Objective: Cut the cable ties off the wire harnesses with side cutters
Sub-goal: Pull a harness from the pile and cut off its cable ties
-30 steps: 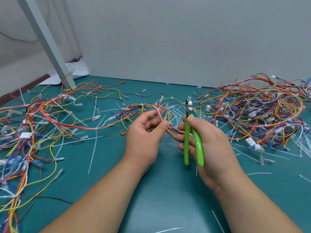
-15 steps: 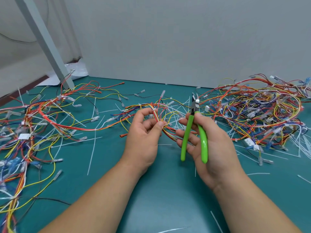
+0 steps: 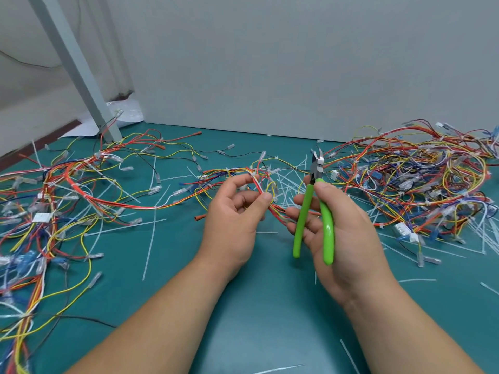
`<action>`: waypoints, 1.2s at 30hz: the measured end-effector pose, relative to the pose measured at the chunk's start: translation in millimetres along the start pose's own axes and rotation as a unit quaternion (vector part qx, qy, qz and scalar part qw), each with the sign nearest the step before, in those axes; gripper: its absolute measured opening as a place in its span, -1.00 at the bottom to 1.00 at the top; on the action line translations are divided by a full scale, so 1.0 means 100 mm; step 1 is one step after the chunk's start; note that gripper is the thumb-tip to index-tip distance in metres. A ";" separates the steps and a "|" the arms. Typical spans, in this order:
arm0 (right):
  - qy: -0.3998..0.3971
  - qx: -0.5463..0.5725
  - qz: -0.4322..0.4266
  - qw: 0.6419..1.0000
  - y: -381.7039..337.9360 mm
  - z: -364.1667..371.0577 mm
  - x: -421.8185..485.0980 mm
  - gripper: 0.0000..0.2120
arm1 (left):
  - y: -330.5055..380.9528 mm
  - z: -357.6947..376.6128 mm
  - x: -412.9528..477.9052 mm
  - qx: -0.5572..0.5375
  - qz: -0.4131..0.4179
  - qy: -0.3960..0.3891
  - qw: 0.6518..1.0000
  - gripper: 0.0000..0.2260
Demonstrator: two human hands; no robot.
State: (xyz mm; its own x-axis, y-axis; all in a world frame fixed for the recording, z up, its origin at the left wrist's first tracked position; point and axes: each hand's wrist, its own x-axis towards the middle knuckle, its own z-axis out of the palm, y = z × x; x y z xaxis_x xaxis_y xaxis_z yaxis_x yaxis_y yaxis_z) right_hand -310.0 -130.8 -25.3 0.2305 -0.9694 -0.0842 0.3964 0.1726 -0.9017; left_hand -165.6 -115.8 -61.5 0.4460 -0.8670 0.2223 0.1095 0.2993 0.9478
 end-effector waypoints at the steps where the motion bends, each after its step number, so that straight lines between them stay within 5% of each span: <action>1: -0.004 0.000 0.002 1.000 -0.01 0.00 0.00 -0.71 | 0.00 0.00 0.00 0.003 0.002 -0.005 1.000 -0.75; 12: -0.135 0.073 0.104 0.983 -0.13 -0.01 -0.05 -0.56 | -0.01 -0.02 0.02 -0.048 -0.016 0.012 0.999 -0.62; 20: -0.322 0.070 0.211 0.920 -0.23 -0.14 -0.05 -0.20 | -0.01 -0.04 0.06 -0.084 -0.027 0.063 0.994 -0.60; 23: -0.297 0.017 0.205 0.932 -0.22 -0.10 -0.07 -0.39 | -0.03 -0.04 0.06 -0.077 -0.022 0.063 0.995 -0.57; 30: -0.212 -0.065 0.188 0.957 -0.19 -0.06 -0.09 -0.37 | -0.05 -0.06 0.08 -0.081 -0.025 0.075 0.994 -0.70; 36: -0.208 -0.094 0.171 0.958 -0.19 -0.08 -0.08 -0.43 | -0.06 -0.05 0.08 -0.078 -0.023 0.082 0.993 -0.62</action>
State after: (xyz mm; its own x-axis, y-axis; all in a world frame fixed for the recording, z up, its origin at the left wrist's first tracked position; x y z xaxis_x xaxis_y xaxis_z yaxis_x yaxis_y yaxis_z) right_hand -326.4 -127.8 -10.6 0.6689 -0.7009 -0.2477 0.0765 0.3963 -0.9149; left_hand -158.1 -122.7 -66.6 0.5745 -0.8084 0.1282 0.2626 0.3304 0.9066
